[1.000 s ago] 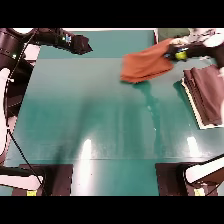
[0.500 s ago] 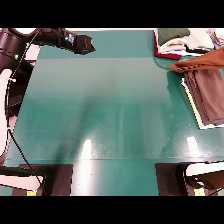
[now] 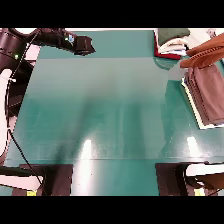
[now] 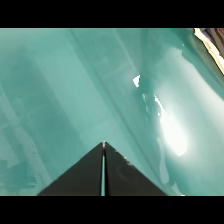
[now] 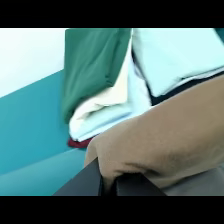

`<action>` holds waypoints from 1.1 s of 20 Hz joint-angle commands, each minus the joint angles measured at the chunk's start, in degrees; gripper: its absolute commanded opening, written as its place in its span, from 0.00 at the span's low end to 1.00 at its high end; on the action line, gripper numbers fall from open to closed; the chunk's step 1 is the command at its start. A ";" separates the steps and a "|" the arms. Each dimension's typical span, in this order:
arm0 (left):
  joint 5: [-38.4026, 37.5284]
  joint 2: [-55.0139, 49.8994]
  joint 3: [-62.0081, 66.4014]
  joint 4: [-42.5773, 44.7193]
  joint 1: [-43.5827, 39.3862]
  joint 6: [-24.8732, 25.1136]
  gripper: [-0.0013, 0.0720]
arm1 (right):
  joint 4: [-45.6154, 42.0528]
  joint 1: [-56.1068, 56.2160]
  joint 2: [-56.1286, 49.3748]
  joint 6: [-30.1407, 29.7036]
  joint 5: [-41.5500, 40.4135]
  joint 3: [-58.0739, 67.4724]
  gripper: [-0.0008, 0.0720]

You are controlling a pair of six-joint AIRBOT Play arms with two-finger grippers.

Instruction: Fold the shirts.

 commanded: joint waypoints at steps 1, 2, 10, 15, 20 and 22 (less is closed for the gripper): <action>-0.87 0.04 0.07 0.02 0.00 0.04 0.05 | -7.15 -0.94 5.62 0.11 1.11 -5.99 0.03; -0.87 0.04 0.07 0.02 0.02 0.04 0.05 | -8.70 -1.27 7.56 0.11 2.05 -8.90 0.03; -1.79 0.04 0.07 0.02 0.00 0.48 0.05 | -9.90 -8.76 24.39 0.07 7.61 -40.02 0.03; -2.03 0.04 0.07 0.04 0.00 0.48 0.05 | -16.17 -13.14 32.30 0.07 7.10 -55.54 0.19; -2.03 0.04 0.07 0.04 0.00 0.48 0.05 | -17.05 -17.57 35.21 0.17 8.09 -57.59 0.88; -1.99 0.04 0.07 0.02 0.00 0.46 0.05 | -10.08 -17.09 36.59 0.13 8.20 -53.96 0.88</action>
